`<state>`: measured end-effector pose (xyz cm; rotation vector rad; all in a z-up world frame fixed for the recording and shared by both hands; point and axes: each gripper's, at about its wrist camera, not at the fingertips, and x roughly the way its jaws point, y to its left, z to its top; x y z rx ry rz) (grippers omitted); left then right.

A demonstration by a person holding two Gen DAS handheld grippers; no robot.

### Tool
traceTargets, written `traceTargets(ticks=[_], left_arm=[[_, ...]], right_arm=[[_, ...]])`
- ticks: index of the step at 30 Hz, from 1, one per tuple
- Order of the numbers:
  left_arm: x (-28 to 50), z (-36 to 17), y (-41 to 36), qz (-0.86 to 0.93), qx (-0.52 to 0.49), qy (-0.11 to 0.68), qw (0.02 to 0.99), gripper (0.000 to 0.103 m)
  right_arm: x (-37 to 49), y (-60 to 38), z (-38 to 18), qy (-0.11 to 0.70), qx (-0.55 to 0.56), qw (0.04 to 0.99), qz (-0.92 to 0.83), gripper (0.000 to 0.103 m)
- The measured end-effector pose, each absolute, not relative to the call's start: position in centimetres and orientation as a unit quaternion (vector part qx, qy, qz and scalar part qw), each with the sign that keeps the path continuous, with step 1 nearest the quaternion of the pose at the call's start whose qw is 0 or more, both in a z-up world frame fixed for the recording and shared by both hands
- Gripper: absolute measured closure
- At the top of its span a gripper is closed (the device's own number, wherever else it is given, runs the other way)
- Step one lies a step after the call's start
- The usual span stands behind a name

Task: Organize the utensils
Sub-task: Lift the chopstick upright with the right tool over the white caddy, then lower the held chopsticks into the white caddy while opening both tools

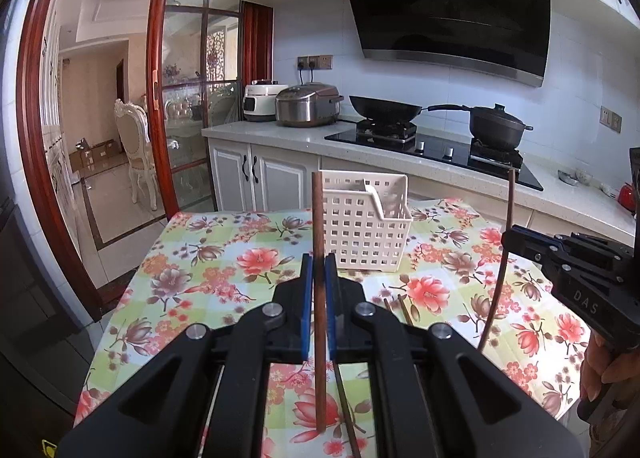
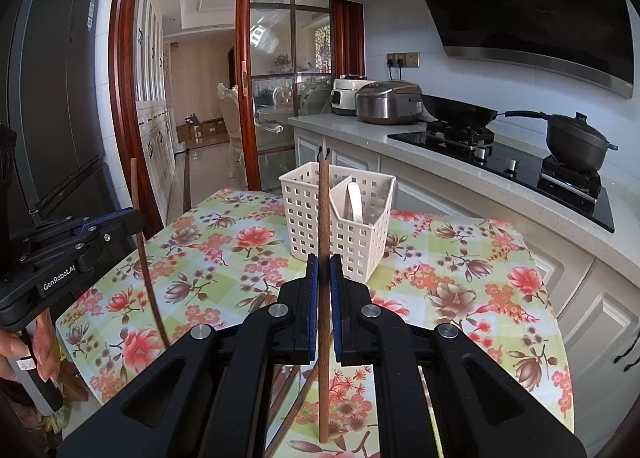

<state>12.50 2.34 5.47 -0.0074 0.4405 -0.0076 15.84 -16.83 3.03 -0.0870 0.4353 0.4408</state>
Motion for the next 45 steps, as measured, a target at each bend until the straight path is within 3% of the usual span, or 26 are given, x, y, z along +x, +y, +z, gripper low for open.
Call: traceTargets(ticks=[23,45], left_arm=[[14.3,7.9,2.0,-0.025,0.003,0.208,0.978,0.097],[29.2,20.2,3.3,-0.052,-0.02,0.187,0.981,0.097]], right_arm=[[16.6,-15.7,5.5,0.182,-0.068,0.958,0.213,0.096],[30.3,-15.1,15.0,0.182,-0.04,0.962,0.199,0.096]])
